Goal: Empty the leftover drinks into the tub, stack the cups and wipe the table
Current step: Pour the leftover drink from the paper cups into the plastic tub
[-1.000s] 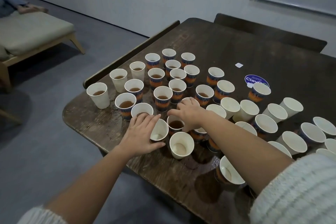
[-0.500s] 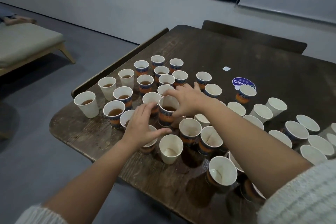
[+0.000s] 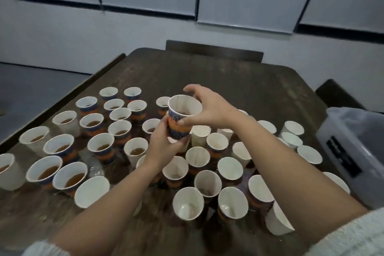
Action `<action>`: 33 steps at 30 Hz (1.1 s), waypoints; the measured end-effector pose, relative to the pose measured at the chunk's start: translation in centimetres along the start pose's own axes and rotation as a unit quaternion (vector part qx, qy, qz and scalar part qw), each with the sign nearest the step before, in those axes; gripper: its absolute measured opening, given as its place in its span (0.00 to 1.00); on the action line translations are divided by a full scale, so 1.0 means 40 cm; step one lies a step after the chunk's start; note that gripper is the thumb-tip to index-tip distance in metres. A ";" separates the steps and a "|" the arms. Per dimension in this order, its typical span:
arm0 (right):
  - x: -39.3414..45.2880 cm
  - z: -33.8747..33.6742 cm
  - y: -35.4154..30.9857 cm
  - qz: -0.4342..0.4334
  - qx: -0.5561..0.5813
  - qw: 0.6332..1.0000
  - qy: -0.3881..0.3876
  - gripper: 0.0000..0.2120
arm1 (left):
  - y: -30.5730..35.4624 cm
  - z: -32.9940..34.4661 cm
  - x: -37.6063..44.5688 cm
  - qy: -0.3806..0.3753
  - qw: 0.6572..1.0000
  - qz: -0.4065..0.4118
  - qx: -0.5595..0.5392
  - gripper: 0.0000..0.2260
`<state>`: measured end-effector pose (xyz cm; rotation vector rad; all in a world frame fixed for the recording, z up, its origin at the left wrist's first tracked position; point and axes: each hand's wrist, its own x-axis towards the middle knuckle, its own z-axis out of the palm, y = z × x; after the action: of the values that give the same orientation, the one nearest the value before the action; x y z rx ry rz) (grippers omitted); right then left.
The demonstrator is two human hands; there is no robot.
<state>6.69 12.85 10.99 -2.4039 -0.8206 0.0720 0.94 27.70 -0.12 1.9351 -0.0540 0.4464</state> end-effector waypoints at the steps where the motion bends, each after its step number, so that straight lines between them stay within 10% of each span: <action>1: -0.023 -0.015 0.022 0.015 0.051 0.998 0.035 0.41 | 0.020 0.028 0.012 -0.002 1.000 0.010 -0.009 0.26; 13: -0.380 -0.272 0.362 0.131 0.316 0.867 0.363 0.27 | 0.352 0.582 0.041 -0.173 0.972 0.104 -0.120 0.28; 16: -0.463 -0.348 0.432 0.154 0.307 0.864 0.368 0.39 | 0.398 0.692 0.034 -0.229 0.962 0.113 -0.096 0.28; 22: -0.668 -0.487 0.601 0.191 0.224 0.865 0.407 0.27 | 0.401 0.919 0.022 -0.342 0.924 0.163 0.060 0.31; 33: -0.841 -0.544 0.874 0.301 0.061 0.904 0.297 0.33 | 0.401 1.164 0.021 -0.368 0.899 0.095 0.219 0.32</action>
<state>3.47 -39.93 5.16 -2.2698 0.2087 -0.3416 10.97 -20.48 -1.18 2.4602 -0.6880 -0.1979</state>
